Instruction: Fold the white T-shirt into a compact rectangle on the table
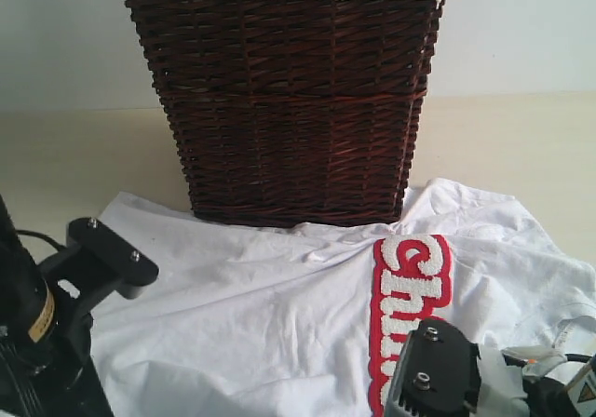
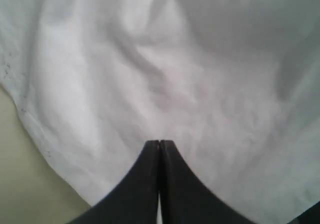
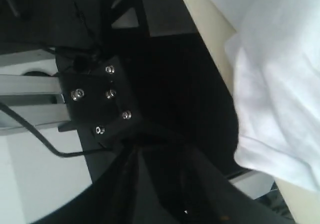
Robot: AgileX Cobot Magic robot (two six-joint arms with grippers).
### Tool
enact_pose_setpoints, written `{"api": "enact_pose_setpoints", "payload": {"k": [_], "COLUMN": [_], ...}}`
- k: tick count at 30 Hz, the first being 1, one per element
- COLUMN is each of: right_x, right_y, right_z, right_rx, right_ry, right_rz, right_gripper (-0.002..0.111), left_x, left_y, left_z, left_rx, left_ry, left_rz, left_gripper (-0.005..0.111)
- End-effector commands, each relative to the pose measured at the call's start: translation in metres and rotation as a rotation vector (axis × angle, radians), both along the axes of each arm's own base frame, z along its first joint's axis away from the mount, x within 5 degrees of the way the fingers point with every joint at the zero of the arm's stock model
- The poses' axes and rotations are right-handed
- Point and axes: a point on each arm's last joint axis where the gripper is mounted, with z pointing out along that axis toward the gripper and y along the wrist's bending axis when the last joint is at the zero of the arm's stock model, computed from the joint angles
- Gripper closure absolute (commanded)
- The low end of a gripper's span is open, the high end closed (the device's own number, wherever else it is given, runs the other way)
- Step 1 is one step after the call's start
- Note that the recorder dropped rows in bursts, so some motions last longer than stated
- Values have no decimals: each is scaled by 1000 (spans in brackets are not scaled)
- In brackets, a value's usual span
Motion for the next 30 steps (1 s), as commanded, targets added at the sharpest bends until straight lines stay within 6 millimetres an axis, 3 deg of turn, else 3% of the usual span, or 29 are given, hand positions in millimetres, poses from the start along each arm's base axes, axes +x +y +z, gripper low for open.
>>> {"api": "enact_pose_setpoints", "payload": {"k": [1, 5, 10, 16, 23, 28, 30], "right_x": [6, 8, -6, -2, 11, 16, 16], "right_y": [3, 4, 18, 27, 22, 14, 13], "right_z": [-22, -51, -71, -79, -82, -83, -83], "right_rx": [-110, -371, -441, -431, -478, -570, -578], "right_ry": [-54, -18, 52, -20, -146, -184, -193], "right_rz": [-83, -203, -177, -264, -359, -460, -459], "right_gripper": [69, 69, 69, 76, 77, 63, 62], "left_x": [-4, -11, -14, -16, -16, -16, -16], "left_y": [-3, -3, -3, -2, -2, -2, -2], "left_z": [21, 30, 35, 39, 40, 40, 40], "left_rx": [-115, -183, -219, -236, -238, -238, -238], "left_ry": [-49, -40, -35, -49, -51, -51, -51], "left_rz": [-34, -63, -78, -79, -81, -81, -81], "left_gripper": [107, 107, 107, 107, 107, 107, 107]}}
